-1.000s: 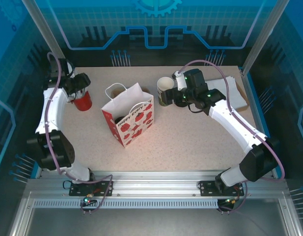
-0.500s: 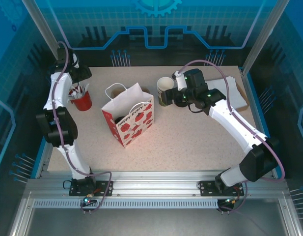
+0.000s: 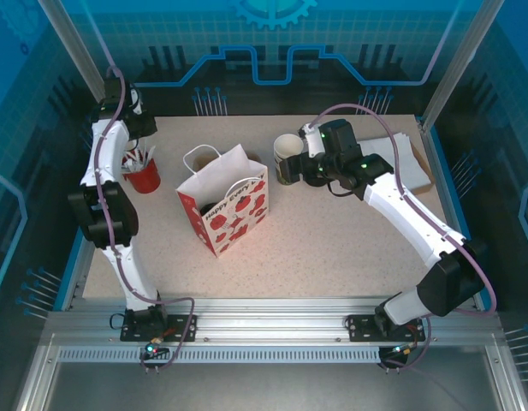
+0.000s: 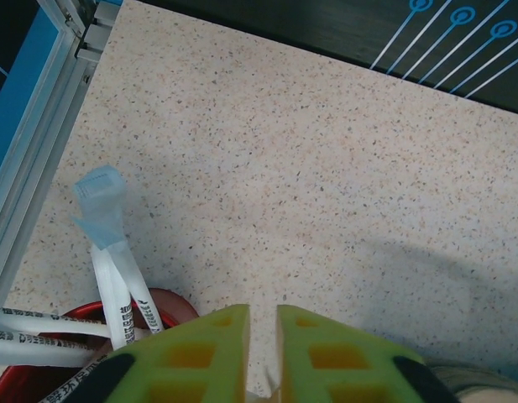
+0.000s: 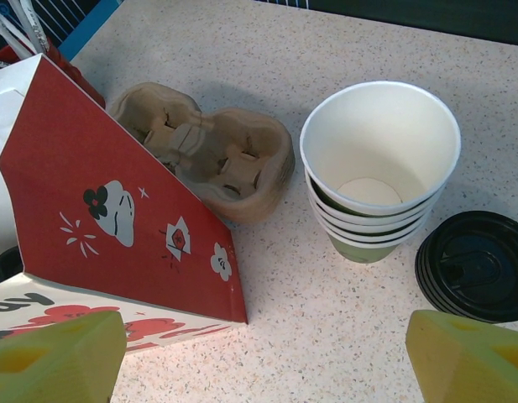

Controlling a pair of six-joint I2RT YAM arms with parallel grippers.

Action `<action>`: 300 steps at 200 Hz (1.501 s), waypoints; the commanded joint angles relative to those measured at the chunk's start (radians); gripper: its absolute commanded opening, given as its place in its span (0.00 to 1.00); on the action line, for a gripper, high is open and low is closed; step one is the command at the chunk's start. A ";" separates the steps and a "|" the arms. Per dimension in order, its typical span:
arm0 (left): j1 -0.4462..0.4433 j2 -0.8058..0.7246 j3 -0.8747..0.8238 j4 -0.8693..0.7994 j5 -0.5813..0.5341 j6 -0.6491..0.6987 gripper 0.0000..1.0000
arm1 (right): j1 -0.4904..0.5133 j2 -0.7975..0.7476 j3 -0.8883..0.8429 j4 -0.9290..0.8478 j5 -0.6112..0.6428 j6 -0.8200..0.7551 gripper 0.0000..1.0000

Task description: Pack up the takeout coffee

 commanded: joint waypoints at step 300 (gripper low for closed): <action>-0.452 -0.848 -0.272 -0.067 0.419 -0.252 0.00 | -0.004 -0.140 -0.062 -0.070 0.046 -0.041 0.89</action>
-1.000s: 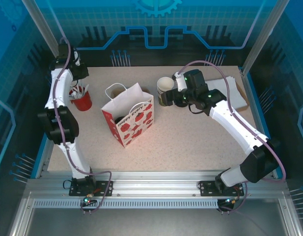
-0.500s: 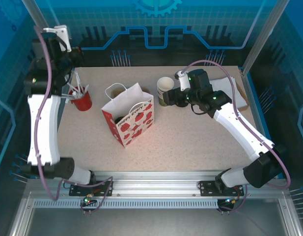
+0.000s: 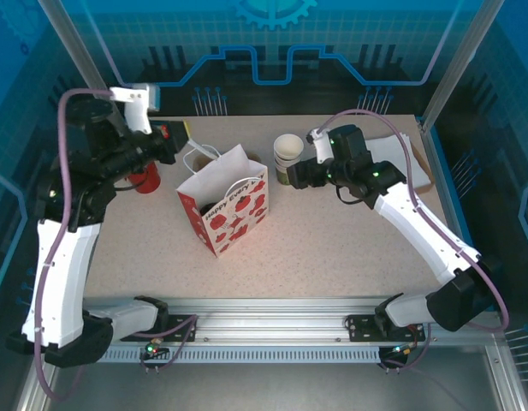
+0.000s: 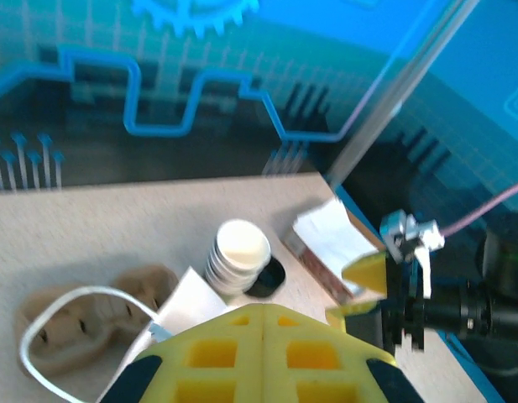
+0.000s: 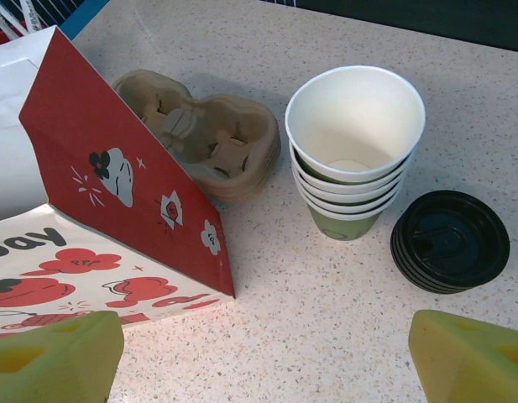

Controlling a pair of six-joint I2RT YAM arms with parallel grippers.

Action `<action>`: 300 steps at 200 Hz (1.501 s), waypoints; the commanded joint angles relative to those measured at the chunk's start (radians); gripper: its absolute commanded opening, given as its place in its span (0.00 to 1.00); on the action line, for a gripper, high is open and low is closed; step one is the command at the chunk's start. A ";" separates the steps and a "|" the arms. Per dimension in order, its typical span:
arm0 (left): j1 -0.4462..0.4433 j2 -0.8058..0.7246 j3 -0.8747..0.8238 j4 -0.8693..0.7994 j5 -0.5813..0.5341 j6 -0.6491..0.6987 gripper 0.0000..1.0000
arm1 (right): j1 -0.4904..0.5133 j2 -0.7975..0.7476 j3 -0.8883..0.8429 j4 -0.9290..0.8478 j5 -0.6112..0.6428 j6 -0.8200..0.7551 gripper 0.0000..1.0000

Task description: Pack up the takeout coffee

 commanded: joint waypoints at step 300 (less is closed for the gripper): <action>-0.030 0.027 -0.362 0.456 0.250 -0.175 0.68 | -0.603 0.530 0.273 -0.110 0.252 0.076 0.87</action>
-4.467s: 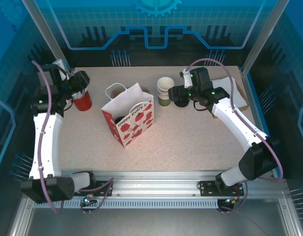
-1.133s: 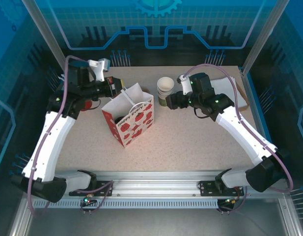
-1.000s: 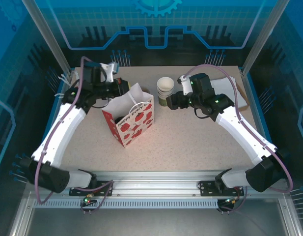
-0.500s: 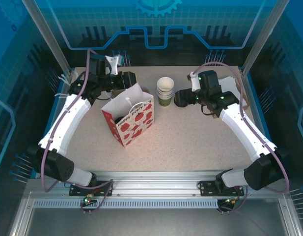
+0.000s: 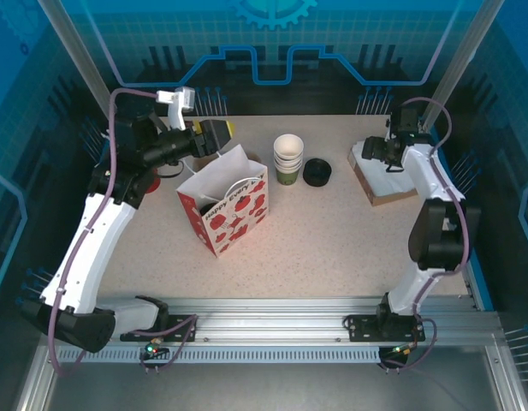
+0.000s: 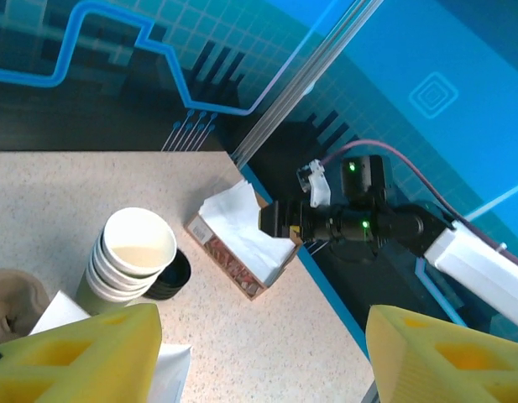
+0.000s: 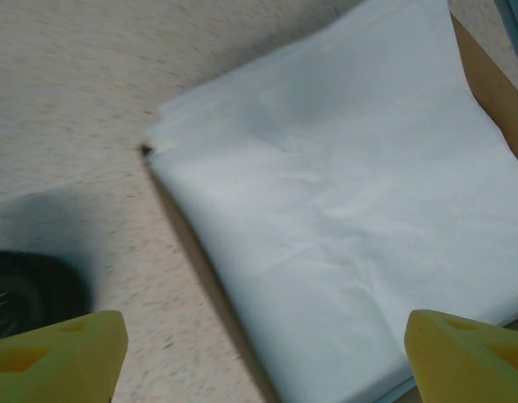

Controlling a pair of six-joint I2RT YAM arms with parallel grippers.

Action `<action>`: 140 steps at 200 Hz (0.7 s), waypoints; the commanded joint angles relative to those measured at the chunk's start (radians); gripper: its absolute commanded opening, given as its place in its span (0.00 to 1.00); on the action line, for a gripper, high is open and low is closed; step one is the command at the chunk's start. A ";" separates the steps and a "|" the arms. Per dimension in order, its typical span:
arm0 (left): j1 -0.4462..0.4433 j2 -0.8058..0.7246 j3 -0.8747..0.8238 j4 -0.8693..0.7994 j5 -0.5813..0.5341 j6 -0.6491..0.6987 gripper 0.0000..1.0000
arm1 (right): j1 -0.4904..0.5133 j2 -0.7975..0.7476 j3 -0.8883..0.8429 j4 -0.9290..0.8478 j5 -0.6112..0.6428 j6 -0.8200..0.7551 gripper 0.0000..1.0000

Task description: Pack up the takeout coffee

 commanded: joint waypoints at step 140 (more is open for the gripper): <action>-0.006 -0.086 -0.103 -0.001 0.028 0.017 0.69 | -0.056 0.439 0.277 -0.097 0.002 0.004 0.73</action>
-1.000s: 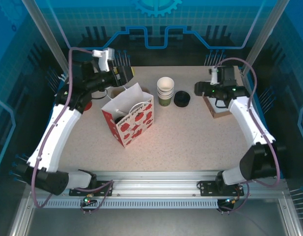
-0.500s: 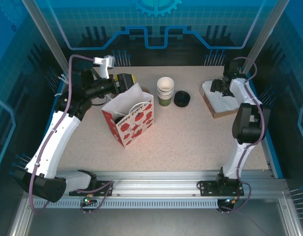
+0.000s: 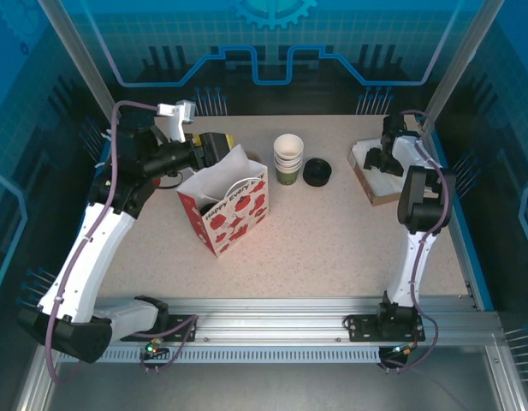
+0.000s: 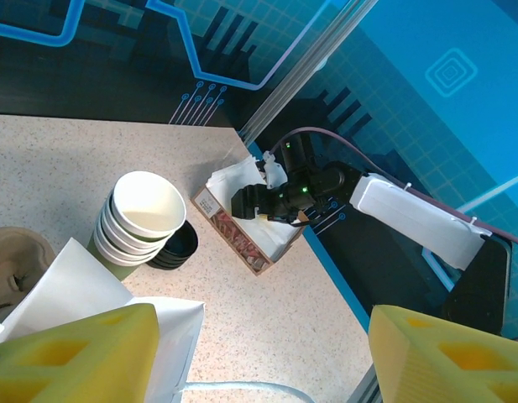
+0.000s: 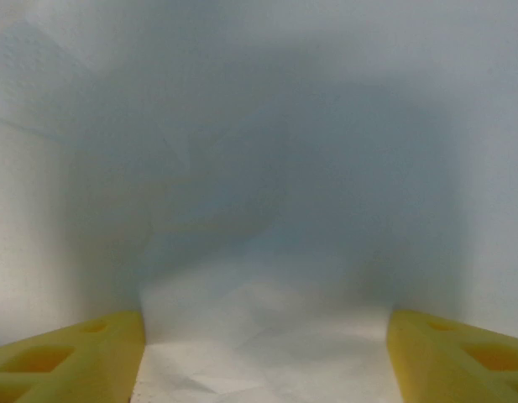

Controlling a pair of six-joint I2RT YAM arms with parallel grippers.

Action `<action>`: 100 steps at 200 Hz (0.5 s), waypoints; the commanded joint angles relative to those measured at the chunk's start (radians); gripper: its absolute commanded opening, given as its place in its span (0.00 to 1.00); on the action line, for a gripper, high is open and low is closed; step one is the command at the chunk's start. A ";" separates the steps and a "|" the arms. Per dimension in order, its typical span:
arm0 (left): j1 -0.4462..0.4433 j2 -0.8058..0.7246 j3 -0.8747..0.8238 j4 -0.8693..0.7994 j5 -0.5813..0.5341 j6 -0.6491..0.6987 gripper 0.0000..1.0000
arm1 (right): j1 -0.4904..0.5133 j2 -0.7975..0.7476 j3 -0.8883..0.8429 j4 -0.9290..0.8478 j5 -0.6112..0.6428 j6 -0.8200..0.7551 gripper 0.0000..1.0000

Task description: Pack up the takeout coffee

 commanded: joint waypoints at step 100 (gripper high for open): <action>-0.006 -0.044 -0.058 -0.009 0.016 0.039 0.69 | -0.021 0.021 0.020 -0.001 -0.045 -0.022 0.36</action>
